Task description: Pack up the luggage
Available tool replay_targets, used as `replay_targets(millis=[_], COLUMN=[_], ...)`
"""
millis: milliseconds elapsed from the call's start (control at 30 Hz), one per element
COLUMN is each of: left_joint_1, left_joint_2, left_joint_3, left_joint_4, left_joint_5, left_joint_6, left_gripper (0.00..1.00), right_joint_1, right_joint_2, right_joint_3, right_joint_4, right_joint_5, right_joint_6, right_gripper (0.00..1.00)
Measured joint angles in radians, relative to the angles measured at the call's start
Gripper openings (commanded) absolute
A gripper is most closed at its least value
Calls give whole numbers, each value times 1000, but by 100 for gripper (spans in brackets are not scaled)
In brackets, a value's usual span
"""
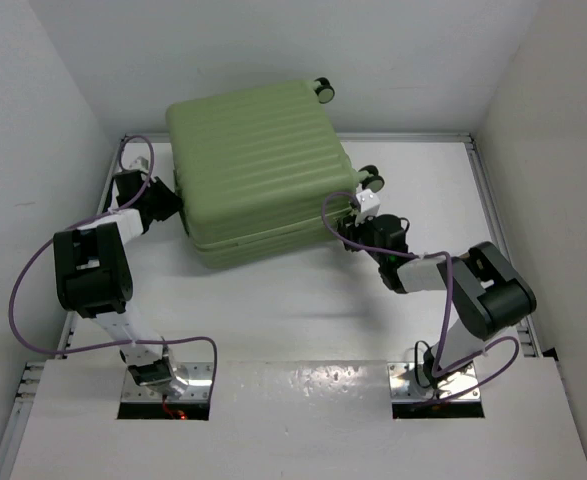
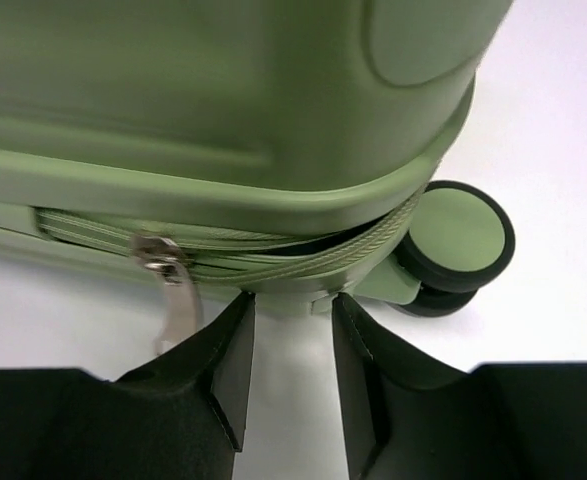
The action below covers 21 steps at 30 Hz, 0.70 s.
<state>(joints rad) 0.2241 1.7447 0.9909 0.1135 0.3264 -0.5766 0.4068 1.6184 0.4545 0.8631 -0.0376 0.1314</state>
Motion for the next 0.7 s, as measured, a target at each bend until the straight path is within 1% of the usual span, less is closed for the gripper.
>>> replay_targets(millis=[100, 233, 300, 400, 467, 600, 667, 700], left_joint_1=[12, 22, 23, 24, 21, -9, -23, -25], left_joint_2=[0, 0, 2, 4, 6, 10, 10, 10], left_joint_3=[0, 0, 0, 0, 12, 53, 63, 64], left_joint_4=[2, 2, 3, 3, -16, -82, -99, -103], left_joint_5=[-5, -5, -3, -4, -14, -92, -129, -137], left_joint_6=[-4, -11, -12, -13, -11, 2, 8, 8], left_gripper=[0, 0, 0, 0, 0, 0, 0, 0], right_joint_1=[8, 6, -2, -21, -55, -125, -141, -143], right_joint_2=[31, 5, -63, -172, -227, -240, -222, -209], right_joint_3=[53, 55, 19, -19, -17, 0, 1, 5], right_joint_4=[7, 55, 62, 37, -11, -85, -91, -92], right_joint_5=[21, 6, -37, -104, -161, -267, -309, -325], right_joint_6=[0, -5, -12, -8, 22, 106, 132, 141], right_gripper=[41, 47, 51, 51, 50, 51, 54, 58])
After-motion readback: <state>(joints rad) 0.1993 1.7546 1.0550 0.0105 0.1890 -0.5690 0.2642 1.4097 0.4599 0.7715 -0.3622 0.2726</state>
